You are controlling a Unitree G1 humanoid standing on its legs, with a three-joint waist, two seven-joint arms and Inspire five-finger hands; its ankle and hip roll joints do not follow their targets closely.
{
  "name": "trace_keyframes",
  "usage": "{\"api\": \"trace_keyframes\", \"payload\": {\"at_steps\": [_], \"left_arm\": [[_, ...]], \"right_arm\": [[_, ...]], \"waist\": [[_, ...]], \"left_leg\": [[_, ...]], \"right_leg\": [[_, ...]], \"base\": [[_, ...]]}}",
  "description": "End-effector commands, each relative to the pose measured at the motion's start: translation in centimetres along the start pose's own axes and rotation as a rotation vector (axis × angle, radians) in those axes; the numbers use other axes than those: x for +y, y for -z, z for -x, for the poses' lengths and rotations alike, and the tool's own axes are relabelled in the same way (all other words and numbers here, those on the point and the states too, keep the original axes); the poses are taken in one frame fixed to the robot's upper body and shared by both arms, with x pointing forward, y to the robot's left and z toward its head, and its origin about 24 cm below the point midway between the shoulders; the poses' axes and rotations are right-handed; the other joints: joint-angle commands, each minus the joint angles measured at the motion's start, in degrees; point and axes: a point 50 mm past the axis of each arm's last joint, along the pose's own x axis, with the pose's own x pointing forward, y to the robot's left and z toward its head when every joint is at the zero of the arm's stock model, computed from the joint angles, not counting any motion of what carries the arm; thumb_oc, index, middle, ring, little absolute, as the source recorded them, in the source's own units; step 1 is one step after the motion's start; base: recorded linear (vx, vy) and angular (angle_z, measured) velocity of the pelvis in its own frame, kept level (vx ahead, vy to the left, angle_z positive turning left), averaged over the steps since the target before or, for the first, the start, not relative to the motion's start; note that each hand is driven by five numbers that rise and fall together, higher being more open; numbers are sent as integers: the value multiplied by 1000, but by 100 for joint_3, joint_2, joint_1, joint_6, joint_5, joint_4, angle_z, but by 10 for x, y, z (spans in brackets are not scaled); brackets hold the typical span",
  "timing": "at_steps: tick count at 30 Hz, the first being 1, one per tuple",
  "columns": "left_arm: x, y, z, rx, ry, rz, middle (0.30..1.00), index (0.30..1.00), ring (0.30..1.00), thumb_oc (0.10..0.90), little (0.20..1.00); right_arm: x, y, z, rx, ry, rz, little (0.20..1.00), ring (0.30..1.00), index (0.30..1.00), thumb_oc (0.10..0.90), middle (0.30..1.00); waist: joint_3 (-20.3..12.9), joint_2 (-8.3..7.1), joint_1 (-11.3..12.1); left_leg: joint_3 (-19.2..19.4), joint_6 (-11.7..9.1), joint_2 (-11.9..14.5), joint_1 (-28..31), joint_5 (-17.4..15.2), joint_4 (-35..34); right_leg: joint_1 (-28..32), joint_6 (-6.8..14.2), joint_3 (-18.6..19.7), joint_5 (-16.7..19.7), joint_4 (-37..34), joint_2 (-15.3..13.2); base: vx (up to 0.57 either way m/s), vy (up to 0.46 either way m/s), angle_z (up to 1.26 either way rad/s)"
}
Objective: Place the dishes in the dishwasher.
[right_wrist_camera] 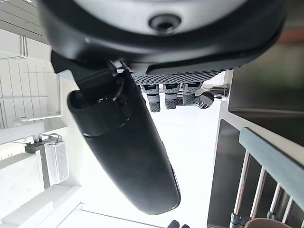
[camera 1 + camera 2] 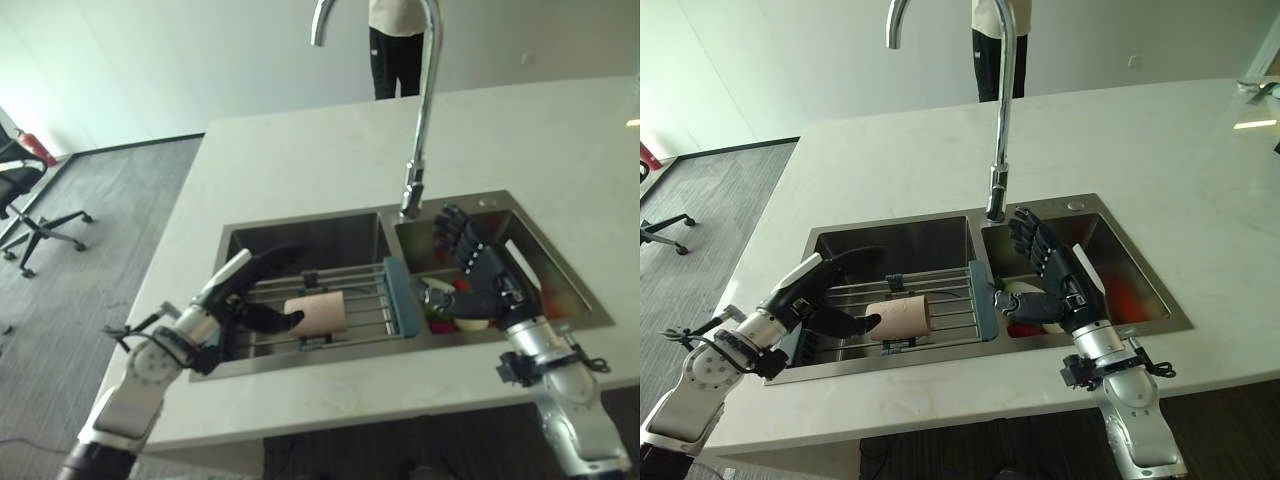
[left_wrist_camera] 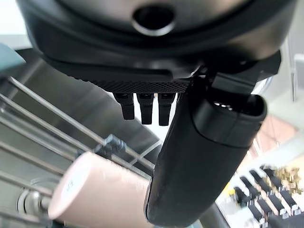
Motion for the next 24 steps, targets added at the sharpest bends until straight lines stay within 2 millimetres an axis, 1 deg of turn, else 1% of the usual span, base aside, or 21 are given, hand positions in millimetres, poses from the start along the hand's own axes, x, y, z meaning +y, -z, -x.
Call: {"api": "trace_keyframes", "payload": {"at_steps": [1, 9, 12, 13, 20, 24], "left_arm": [[26, -38, -14, -167, -76, -125, 900, 900, 900, 800, 900], [21, -29, -21, -108, -54, -134, 900, 900, 900, 800, 900], [19, -23, -22, -81, -46, -137, 900, 900, 900, 800, 900], [19, -18, -24, -50, -49, -149, 900, 900, 900, 800, 900], [19, -9, -25, 1, -56, -168, 900, 900, 900, 800, 900], [18, -2, -24, 45, -36, -214, 900, 900, 900, 800, 900]], "right_arm": [[0, -45, -22, -261, -37, 28, 900, 900, 900, 800, 900], [1, -43, -22, -244, -47, 28, 900, 900, 900, 800, 900], [2, -42, -22, -240, -52, 30, 900, 900, 900, 800, 900], [2, -42, -23, -239, -54, 38, 900, 900, 900, 800, 900], [1, -41, -22, -231, -55, 43, 900, 900, 900, 800, 900], [2, -41, -23, -226, -64, 46, 900, 900, 900, 800, 900]], "waist": [[-429, -96, -34], [-449, -96, -107], [-452, -99, -119], [-459, -106, -134], [-463, -110, -171], [-465, -101, -185]], "left_leg": [[-48, -291, 361, 1, -580, 244], [15, -300, 396, 46, -580, 244], [32, -308, 414, 54, -575, 244], [36, -313, 418, 59, -572, 244], [75, -298, 409, 84, -585, 244], [82, -299, 410, 90, -580, 244]], "right_leg": [[441, 700, -101, -242, -288, -284], [460, 690, -29, -271, -288, -229], [465, 690, -12, -281, -288, -213], [457, 685, 15, -285, -288, -184], [469, 673, 50, -302, -288, -140], [472, 680, 74, -302, -288, -139]], "base": [[1, -3, -12], [2, -2, -7], [-8, -3, -1], [-21, -10, -4], [0, 0, 0], [0, 0, 0]]}}
